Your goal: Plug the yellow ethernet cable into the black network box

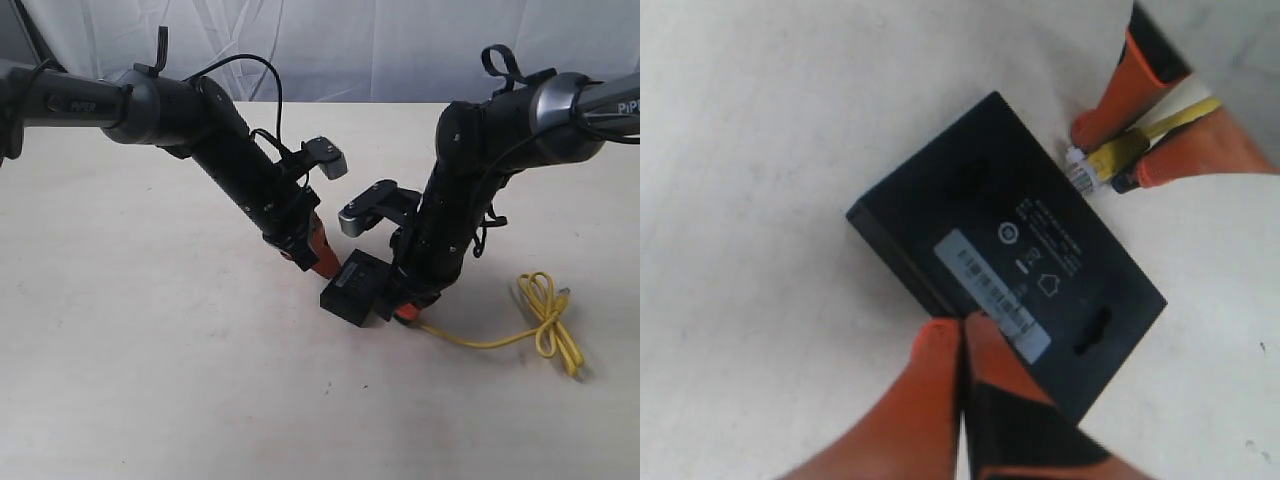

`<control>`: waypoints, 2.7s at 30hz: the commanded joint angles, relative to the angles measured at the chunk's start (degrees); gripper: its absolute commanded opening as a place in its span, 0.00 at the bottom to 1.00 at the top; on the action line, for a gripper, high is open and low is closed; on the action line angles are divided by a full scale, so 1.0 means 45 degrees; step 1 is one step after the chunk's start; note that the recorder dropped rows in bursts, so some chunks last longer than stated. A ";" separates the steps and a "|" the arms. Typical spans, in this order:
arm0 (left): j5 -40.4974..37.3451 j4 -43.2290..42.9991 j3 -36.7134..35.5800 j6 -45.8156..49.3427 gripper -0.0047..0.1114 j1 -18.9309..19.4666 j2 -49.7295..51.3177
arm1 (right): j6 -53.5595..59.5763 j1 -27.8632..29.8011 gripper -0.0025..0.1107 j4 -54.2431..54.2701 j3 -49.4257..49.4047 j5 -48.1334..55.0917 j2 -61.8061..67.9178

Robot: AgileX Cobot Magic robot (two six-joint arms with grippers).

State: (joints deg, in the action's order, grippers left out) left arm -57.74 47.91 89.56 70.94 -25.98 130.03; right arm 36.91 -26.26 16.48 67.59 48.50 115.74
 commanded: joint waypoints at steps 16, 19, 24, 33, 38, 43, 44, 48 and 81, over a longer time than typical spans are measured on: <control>-0.0114 0.0379 0.0075 0.0024 0.04 -0.0074 -0.0014 | 0.0101 -0.0035 0.01 0.0799 0.0031 -0.0955 -0.0277; -0.0114 0.0582 0.0075 0.0024 0.04 -0.0074 -0.0014 | 0.0263 -0.0066 0.01 0.0793 0.0031 -0.0977 -0.0277; -0.0068 0.0608 0.0075 0.0336 0.04 -0.0074 -0.0014 | 0.1219 -0.0436 0.01 0.0747 0.0031 -0.0857 -0.0277; -0.0436 0.0846 0.0075 0.0367 0.04 -0.0095 -0.0014 | 0.0749 -0.0531 0.01 0.0778 0.0031 -0.1905 -0.0277; -0.0842 0.1045 0.0075 0.0367 0.04 -0.0095 -0.0014 | 0.0583 -0.0531 0.01 0.1089 0.0031 -0.2527 -0.0277; -0.0866 0.1045 0.0075 0.0367 0.04 -0.0095 -0.0014 | 0.0458 -0.0531 0.01 0.1119 0.0031 -0.2527 -0.0277; -0.0863 0.0988 0.0075 0.0367 0.04 -0.0095 -0.0014 | 0.0452 -0.0531 0.01 0.1119 0.0031 -0.2479 -0.0277; -0.0863 0.0626 0.0075 0.0235 0.04 0.0006 -0.0014 | 0.0452 -0.0531 0.01 0.0666 0.0031 -0.2083 -0.0277; -0.0469 -0.3618 -0.0028 -0.6419 0.04 0.2485 -0.2763 | 0.0428 -0.0531 0.56 -0.0808 0.0031 -0.1427 -0.0674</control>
State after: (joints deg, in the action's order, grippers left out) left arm -60.45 33.88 89.69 45.43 -14.89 120.29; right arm 38.84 -28.62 13.85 67.47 41.03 114.69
